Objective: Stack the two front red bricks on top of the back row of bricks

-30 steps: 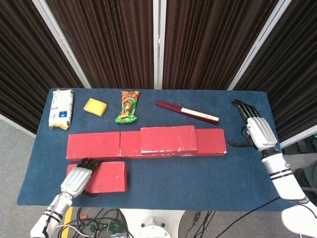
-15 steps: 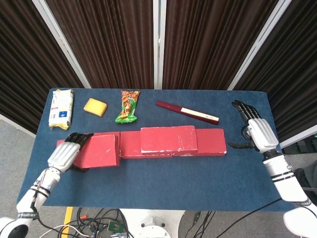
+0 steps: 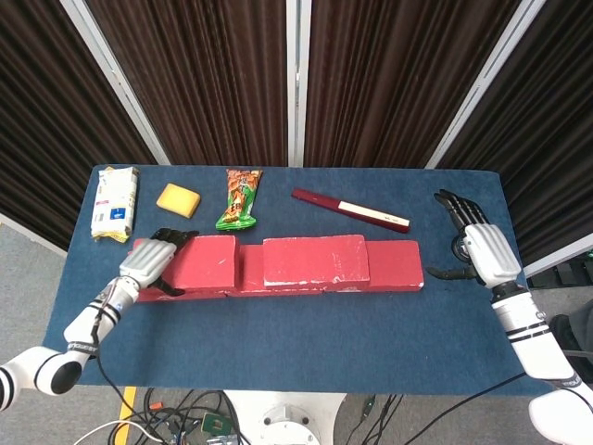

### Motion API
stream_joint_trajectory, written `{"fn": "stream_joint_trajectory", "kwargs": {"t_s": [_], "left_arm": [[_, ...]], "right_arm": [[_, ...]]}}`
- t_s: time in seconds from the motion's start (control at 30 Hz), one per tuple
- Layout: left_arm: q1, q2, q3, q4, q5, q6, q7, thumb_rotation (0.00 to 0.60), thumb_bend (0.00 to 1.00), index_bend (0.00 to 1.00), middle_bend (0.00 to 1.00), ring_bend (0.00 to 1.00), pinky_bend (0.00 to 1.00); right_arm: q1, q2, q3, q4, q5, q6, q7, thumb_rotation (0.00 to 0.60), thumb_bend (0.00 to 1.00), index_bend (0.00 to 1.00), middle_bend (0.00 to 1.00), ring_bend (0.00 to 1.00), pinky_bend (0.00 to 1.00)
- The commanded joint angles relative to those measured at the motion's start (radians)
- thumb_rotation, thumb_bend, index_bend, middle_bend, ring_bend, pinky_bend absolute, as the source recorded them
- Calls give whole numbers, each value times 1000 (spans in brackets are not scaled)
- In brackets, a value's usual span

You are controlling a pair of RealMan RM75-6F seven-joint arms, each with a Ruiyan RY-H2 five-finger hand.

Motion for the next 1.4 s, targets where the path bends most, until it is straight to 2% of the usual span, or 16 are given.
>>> {"fn": "stream_joint_trajectory", "kwargs": {"t_s": [0.03,0.27,0.6,0.97,1.4], "left_arm": [[-21,-18,0,16,-20,-23,3,600,69,0,231,96,71],[-65,-50,14,26,-112,-64,57,600,67,0,231,96,73],[-105,-95,35,28,-197,-21,167,600,67,0,231,96,70],[-150,-106,34,26,-294,-39,197,600,67,0,231,96,70],[-186,-116,45,19,-359,-24,227,600,67,0,231,95,66]], "right_arm": [[-1,-2,-1,2,1,-2,2,600,0,0,0,0,0],[-4,-10,-3,18,-3,-4,20,600,0,0,0,0,0],[-16,-9,-7,40,-16,4,62,600,0,0,0,0,0],[-22,-17,-10,66,-22,4,86,600,0,0,0,0,0],[-27,-16,-10,80,-25,5,107,600,0,0,0,0,0]]}}
